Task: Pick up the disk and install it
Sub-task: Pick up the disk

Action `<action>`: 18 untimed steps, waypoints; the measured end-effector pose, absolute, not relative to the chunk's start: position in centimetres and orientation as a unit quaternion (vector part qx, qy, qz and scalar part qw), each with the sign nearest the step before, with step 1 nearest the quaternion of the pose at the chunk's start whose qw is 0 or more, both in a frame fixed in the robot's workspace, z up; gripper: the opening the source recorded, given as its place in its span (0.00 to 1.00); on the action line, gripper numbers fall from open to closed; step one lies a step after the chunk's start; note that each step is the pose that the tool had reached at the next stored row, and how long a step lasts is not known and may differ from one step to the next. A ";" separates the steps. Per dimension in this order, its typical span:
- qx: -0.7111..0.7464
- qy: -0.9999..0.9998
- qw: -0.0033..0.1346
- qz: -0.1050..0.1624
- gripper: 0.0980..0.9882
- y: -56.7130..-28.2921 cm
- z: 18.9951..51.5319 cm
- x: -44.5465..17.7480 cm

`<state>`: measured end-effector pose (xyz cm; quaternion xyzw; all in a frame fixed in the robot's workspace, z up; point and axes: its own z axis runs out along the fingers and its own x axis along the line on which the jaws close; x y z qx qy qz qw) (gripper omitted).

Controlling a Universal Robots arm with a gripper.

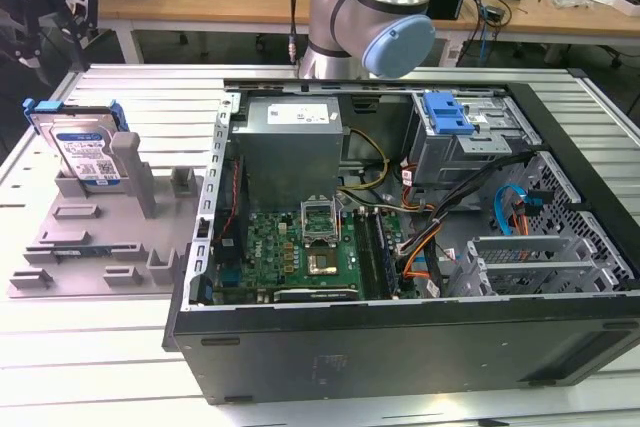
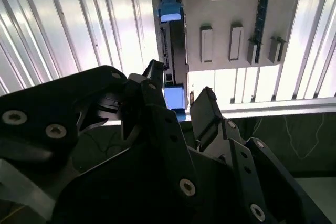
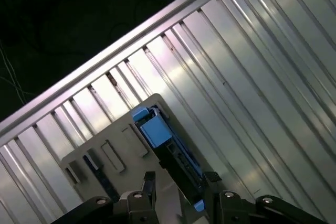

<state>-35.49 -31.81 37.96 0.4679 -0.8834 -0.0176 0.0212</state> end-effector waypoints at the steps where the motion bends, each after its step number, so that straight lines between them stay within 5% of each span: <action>1: 0.476 -0.879 0.021 -0.017 0.43 -31.8 37.9 -35.5; 18: 0.582 -0.813 0.011 -0.007 0.43 -31.8 37.9 -35.5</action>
